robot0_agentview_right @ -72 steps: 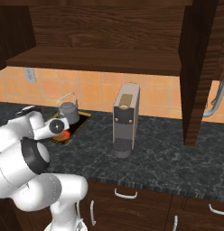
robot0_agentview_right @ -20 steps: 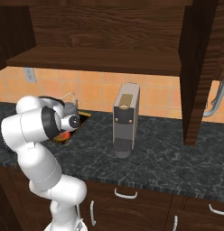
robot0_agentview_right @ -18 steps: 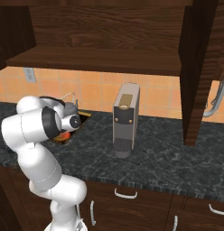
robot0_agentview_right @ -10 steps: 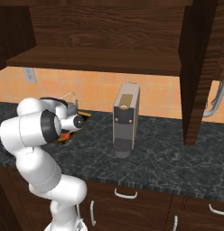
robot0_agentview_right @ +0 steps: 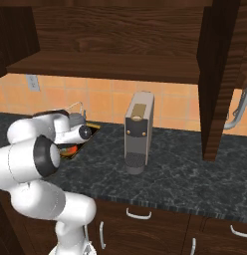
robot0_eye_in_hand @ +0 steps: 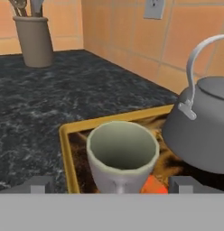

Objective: Pick the kettle from the counter and place it on the tray. Then pick the mug from the cabinet and place it on the tray. Then close the cabinet doors.

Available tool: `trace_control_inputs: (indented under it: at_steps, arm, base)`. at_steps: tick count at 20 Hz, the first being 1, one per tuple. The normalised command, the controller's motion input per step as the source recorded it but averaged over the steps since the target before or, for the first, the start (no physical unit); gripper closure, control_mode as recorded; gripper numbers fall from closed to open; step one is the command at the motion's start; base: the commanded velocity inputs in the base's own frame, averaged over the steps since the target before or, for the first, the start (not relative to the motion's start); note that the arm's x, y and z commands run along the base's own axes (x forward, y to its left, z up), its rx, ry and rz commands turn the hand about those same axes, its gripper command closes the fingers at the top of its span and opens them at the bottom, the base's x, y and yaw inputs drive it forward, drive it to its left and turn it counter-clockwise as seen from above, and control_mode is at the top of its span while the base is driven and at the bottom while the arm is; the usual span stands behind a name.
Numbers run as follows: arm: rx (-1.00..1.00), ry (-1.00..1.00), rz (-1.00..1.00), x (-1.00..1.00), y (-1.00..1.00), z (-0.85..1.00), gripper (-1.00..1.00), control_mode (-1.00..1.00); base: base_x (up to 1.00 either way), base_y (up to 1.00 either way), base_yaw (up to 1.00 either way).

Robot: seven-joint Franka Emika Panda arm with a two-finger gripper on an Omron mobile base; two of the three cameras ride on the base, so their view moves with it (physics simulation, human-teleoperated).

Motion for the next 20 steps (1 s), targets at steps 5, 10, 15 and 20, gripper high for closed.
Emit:
trace_control_inputs:
  at_steps: [5, 10, 15, 20]
  arm:
    - [0.00, 0.11, -0.13, -0.35, 0.00, 0.68, -1.00, -1.00]
    - [-0.01, 0.00, -0.21, -0.46, 0.00, 0.68, -1.00, -1.00]
    - [0.00, 0.00, -0.20, -0.45, 0.00, 0.72, -1.00, -1.00]
    - [0.02, -0.05, -0.17, -0.52, 0.02, 0.53, -1.00, -1.00]
  base:
    - [0.00, 0.00, 0.00]
    - [0.00, 0.00, 0.00]
    - [0.00, 0.00, 0.00]
    - [0.00, 0.00, 0.00]
